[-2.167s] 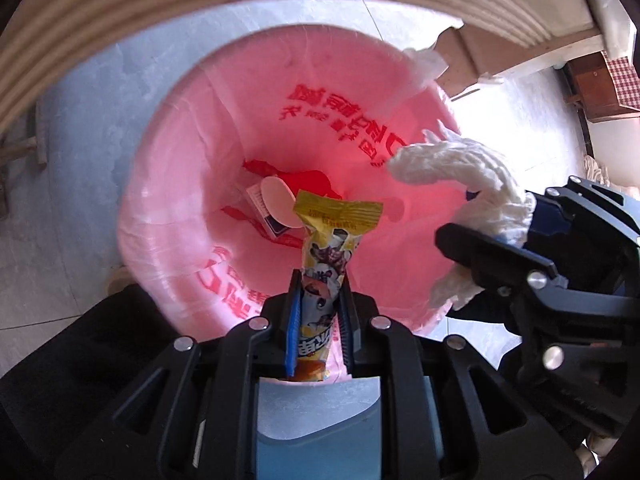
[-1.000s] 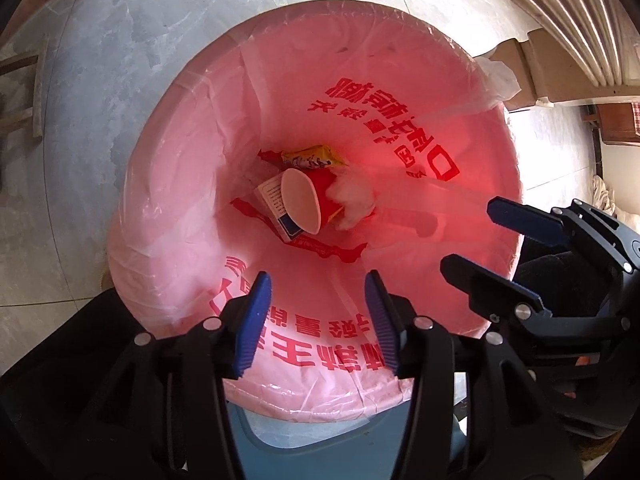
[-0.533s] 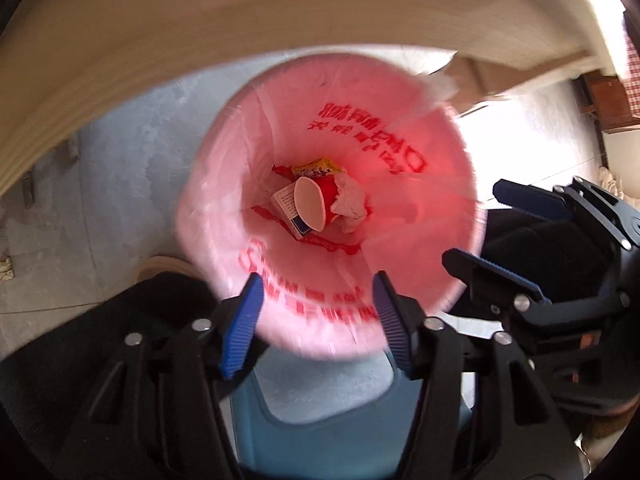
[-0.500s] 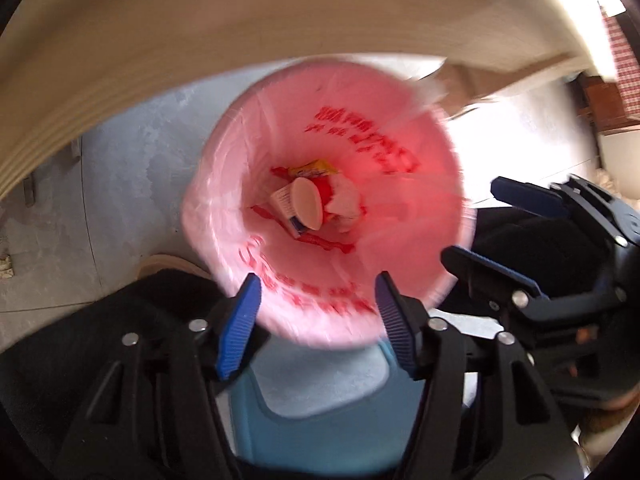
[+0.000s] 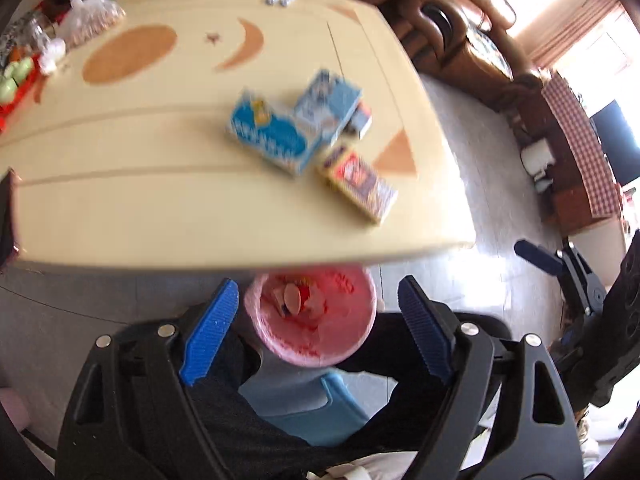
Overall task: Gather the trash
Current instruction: 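Raise both open tools out of the bin back over the table, then move the left tool to the blue medicine box while the right tool approaches the playing-card box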
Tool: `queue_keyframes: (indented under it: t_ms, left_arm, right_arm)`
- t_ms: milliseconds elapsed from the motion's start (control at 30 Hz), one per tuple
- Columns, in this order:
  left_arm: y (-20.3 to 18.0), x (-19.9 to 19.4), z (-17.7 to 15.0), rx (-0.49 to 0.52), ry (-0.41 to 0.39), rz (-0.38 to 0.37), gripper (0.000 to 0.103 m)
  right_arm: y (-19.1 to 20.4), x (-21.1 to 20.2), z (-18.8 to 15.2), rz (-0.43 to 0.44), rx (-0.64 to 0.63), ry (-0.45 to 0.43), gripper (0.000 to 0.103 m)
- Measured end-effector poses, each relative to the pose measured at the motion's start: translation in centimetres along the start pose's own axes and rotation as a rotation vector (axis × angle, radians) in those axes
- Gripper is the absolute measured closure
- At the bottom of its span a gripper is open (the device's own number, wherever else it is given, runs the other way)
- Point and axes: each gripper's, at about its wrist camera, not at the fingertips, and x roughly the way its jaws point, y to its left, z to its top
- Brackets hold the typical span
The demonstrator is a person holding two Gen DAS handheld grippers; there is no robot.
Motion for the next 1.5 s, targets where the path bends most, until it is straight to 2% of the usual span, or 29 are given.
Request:
queue_keyframes:
  t_ms: [100, 167, 267, 533, 1100, 1233, 1500]
  left_arm:
    - [-0.8, -2.8, 2.9, -0.022, -0.039, 0.008, 0.018]
    - [-1.8, -4.1, 4.8, -0.015, -0.063, 0.04, 0.017]
    - [-2.8, -4.8, 6.7, -0.005, -0.082, 0.075, 0.015]
    - [-1.8, -2.3, 10.7, -0.121, -0.048, 0.059, 0.014]
    - [2.5, 6.8, 13.7, -0.33, 0.047, 0.043, 0.014]
    - [2.7, 7.8, 13.9, -0.349, 0.032, 0.063, 0.014]
    - [5.7, 11.4, 13.6, -0.5, 0.066, 0.021, 0.014]
  right_arm:
    - [-1.4, -1.8, 2.7, -0.006, -0.028, -0.029, 0.007]
    - [-2.3, -2.7, 4.3, 0.007, -0.036, -0.039, 0.007]
    - [-3.5, -3.4, 6.5, 0.006, -0.046, -0.048, 0.007]
    - [-6.9, -1.9, 9.7, -0.031, -0.071, -0.045, 0.007]
    - [-10.0, 5.6, 9.5, 0.013, -0.099, 0.063, 0.007]
    - [-10.2, 7.3, 9.4, 0.031, -0.105, 0.088, 0.007]
    - [-9.2, 11.0, 8.2, 0.037, -0.165, 0.146, 0.007]
